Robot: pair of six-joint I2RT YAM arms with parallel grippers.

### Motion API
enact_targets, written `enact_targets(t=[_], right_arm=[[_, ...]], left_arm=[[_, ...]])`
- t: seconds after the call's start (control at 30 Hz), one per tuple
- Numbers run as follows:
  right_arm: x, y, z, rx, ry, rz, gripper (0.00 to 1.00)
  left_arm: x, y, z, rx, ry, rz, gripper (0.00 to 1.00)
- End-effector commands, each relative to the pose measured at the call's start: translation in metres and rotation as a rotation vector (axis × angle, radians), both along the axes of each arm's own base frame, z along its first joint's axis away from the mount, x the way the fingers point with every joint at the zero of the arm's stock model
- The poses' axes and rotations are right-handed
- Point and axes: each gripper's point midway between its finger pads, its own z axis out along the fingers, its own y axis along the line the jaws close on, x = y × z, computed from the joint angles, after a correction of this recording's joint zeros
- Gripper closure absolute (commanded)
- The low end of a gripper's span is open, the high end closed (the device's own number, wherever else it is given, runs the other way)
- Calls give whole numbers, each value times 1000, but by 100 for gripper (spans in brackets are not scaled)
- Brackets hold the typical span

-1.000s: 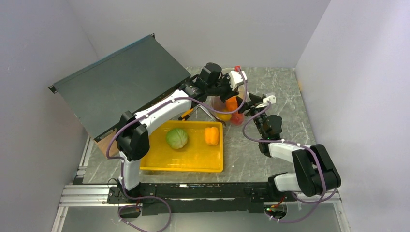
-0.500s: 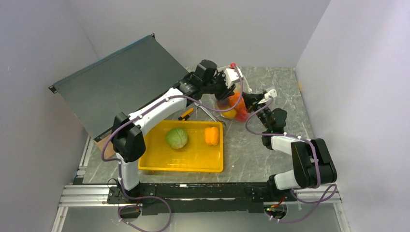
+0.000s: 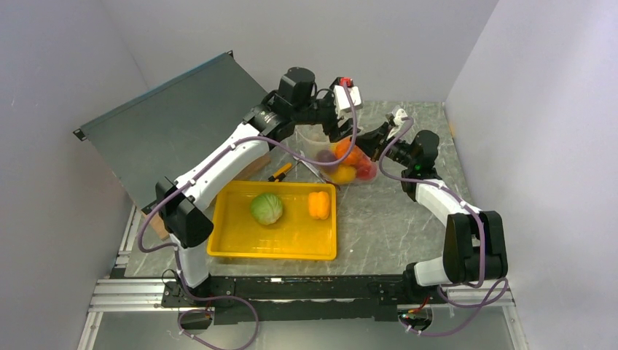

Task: Place the food in the zip-top bag and seal the zipper
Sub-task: Zip the zipper food storage bag at the center of the board.

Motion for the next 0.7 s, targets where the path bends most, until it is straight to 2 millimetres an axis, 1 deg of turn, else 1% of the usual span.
enact_targets(t=[0.0, 0.1, 0.2, 0.33, 0.6, 0.67], right_arm=[[-16, 7, 17, -28, -30, 121, 100], [-19, 8, 17, -26, -33, 142, 100], [-21, 7, 17, -37, -34, 146, 100], [-22, 5, 17, -44, -39, 149, 100], [-24, 7, 14, -44, -29, 172, 100], [-25, 7, 14, -45, -31, 173, 100]], left_arm=[[-14, -14, 16, 6, -51, -153, 24], [-18, -19, 10, 32, -46, -214, 27], [-25, -20, 1, 46, -26, -276, 34], [-28, -21, -11, 56, -4, -311, 43], [-20, -25, -34, 95, 16, -306, 49], [-19, -27, -37, 95, 19, -309, 52]])
